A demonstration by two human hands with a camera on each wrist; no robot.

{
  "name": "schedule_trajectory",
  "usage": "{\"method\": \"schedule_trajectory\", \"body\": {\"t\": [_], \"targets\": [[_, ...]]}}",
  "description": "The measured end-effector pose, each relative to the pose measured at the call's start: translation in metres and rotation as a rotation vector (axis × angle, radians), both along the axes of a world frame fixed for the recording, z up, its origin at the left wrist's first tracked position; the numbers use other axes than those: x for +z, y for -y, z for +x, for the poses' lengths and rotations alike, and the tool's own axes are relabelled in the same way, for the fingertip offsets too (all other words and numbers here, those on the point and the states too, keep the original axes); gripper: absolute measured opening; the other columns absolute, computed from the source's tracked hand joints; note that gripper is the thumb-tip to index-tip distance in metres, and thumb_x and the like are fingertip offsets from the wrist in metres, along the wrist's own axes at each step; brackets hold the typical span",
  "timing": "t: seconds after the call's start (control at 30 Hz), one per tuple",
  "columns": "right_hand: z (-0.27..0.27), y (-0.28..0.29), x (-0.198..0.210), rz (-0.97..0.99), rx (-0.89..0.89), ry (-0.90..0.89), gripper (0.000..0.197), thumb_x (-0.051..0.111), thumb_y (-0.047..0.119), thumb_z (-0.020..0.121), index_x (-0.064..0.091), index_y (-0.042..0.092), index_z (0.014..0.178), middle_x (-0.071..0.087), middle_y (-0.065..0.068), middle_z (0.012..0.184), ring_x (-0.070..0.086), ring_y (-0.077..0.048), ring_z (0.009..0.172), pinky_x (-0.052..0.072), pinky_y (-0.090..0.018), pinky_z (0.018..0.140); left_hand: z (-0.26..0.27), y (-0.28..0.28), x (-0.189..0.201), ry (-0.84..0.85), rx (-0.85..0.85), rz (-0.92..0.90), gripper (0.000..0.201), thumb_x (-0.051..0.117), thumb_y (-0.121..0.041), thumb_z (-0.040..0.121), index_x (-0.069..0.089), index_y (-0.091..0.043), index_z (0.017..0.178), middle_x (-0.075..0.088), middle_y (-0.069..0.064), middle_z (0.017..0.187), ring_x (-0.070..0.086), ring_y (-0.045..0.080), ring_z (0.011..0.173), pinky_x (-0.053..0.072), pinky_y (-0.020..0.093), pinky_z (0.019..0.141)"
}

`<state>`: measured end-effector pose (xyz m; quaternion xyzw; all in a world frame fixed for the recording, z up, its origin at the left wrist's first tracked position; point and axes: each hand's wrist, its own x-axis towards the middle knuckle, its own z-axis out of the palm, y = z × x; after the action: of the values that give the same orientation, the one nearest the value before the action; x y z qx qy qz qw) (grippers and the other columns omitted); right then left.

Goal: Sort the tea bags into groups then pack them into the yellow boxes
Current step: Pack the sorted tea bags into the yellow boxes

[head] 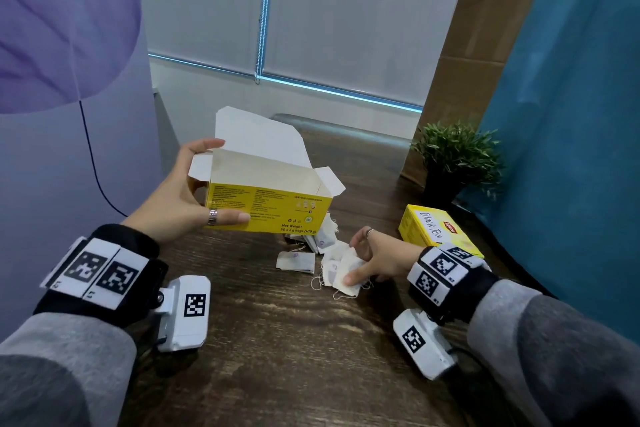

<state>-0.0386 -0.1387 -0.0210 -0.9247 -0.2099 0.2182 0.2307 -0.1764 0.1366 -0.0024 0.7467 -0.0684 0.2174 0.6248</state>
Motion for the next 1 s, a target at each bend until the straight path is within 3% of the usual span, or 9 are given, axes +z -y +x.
{"method": "schedule_trajectory", "body": {"t": [0.13,0.23,0.37,0.47,0.63,0.7,0.73,0.8,1.0], "targets": [[-0.006,0.007,0.002,-0.135,0.068,0.101,0.029,0.077,0.022,0.075,0.05,0.015,0.083,0.059,0.001,0.074,0.059,-0.009,0.054,0.048,-0.02,0.044,-0.003,0.005,0.002,0.007,-0.03,-0.028,0.105,0.092,-0.047,0.023,0.04,-0.061,0.114,0.048,-0.013,0.126,0.063,0.006,0.101,0.055,0.024,0.083],[-0.005,0.029,0.011,-0.055,0.102,0.154,0.022,0.069,0.023,0.083,0.055,0.009,0.074,0.065,-0.001,0.065,0.062,-0.01,0.051,0.047,-0.019,0.049,-0.005,0.014,0.004,0.036,-0.065,-0.063,0.096,0.088,-0.018,0.043,0.039,-0.053,0.117,0.054,-0.012,0.117,0.065,0.0,0.095,0.055,0.02,0.078],[0.0,0.051,0.038,0.769,-0.08,-0.115,0.03,0.062,0.022,0.084,0.062,-0.002,0.103,0.067,-0.014,0.095,0.062,-0.025,0.088,0.052,-0.037,0.081,-0.004,0.025,0.005,0.025,-0.114,-0.068,0.095,0.078,0.001,0.051,0.037,-0.044,0.124,0.057,-0.011,0.113,0.066,0.002,0.094,0.056,0.022,0.077],[-0.002,0.041,0.068,1.115,-0.15,-0.371,0.023,0.052,0.022,0.089,0.06,0.009,0.106,0.068,-0.009,0.105,0.067,-0.019,0.09,0.058,-0.032,0.075,-0.003,0.026,0.003,-0.006,-0.177,-0.054,0.098,0.09,-0.012,0.046,0.041,-0.045,0.125,0.061,-0.012,0.114,0.065,0.009,0.102,0.055,0.026,0.081],[-0.012,0.01,0.081,1.062,-0.014,-0.297,0.032,0.054,0.018,0.089,0.059,0.001,0.116,0.066,-0.014,0.112,0.062,-0.026,0.102,0.045,-0.043,0.098,-0.003,0.033,0.002,-0.022,-0.205,0.024,0.102,0.089,-0.003,0.05,0.037,-0.045,0.127,0.053,-0.01,0.125,0.062,0.008,0.108,0.053,0.02,0.081],[-0.019,0.006,0.08,1.115,0.034,-0.164,0.019,0.054,0.012,0.091,0.061,0.003,0.106,0.07,-0.004,0.092,0.064,-0.013,0.082,0.055,-0.029,0.08,-0.004,0.035,0.003,-0.013,-0.189,0.007,0.101,0.082,0.001,0.051,0.034,-0.048,0.125,0.053,-0.014,0.123,0.061,0.004,0.106,0.053,0.017,0.077],[-0.023,0.006,0.08,1.127,0.066,-0.096,0.012,0.056,0.011,0.088,0.062,0.007,0.097,0.068,0.003,0.077,0.059,-0.007,0.066,0.05,-0.021,0.064,-0.004,0.035,0.004,-0.004,-0.182,-0.006,0.101,0.081,0.0,0.05,0.033,-0.051,0.123,0.053,-0.017,0.122,0.061,0.003,0.105,0.053,0.017,0.076],[-0.031,0.014,0.078,1.113,0.162,0.02,0.013,0.064,0.013,0.078,0.065,0.014,0.091,0.064,0.008,0.069,0.053,-0.004,0.057,0.041,-0.018,0.057,-0.005,0.037,0.005,0.013,-0.168,-0.022,0.102,0.081,0.0,0.05,0.032,-0.054,0.122,0.052,-0.022,0.121,0.062,0.002,0.104,0.053,0.018,0.074],[-0.058,0.049,0.084,0.79,0.464,0.184,0.015,0.071,0.003,0.075,0.064,0.016,0.076,0.065,0.004,0.122,0.06,-0.015,0.116,0.052,-0.025,0.085,-0.005,0.042,0.008,0.063,-0.151,0.04,0.107,0.084,-0.002,0.049,0.027,-0.053,0.125,0.044,-0.018,0.125,0.06,-0.004,0.101,0.052,0.016,0.075]]}}
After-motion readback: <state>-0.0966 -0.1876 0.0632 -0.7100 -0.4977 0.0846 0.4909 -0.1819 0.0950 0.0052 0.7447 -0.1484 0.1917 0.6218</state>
